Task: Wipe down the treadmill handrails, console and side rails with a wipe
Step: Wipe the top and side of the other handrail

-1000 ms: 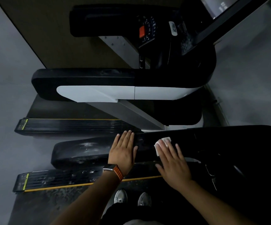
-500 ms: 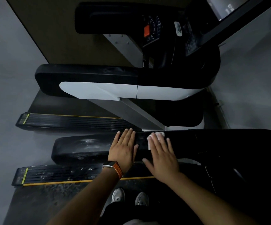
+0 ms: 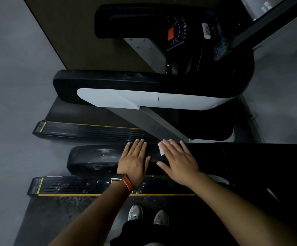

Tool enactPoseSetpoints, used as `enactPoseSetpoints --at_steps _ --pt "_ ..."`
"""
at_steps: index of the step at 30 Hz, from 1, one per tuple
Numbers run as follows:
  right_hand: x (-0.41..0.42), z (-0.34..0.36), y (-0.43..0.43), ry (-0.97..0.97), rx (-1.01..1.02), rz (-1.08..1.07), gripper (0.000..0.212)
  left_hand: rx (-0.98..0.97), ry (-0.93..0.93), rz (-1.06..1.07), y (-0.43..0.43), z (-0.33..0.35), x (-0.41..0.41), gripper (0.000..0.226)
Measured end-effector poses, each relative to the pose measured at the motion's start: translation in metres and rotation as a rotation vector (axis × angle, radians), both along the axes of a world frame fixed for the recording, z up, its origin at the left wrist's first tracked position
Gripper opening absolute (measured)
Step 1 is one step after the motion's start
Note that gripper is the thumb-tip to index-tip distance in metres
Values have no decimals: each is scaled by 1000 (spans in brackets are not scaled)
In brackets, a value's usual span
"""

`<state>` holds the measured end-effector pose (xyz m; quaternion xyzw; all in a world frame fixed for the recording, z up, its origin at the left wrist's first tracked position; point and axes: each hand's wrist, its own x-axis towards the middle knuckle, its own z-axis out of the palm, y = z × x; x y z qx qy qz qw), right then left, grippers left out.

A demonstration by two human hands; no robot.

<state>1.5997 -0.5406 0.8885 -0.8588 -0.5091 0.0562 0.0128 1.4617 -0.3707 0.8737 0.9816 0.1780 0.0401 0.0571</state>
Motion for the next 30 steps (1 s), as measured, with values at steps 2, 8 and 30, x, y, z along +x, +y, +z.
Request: enactPoseSetpoints --at_steps 2,8,30 --pt "6 -2 -13 -19 -2 -51 79 -3 8 15 3 0 -5 63" --pt "-28 -8 27 26 17 -23 88 -7 19 7 5 -4 -8 62" --pt "-77 -23 3 -127 59 8 100 -35 -30 -1 4 -9 -10 61"
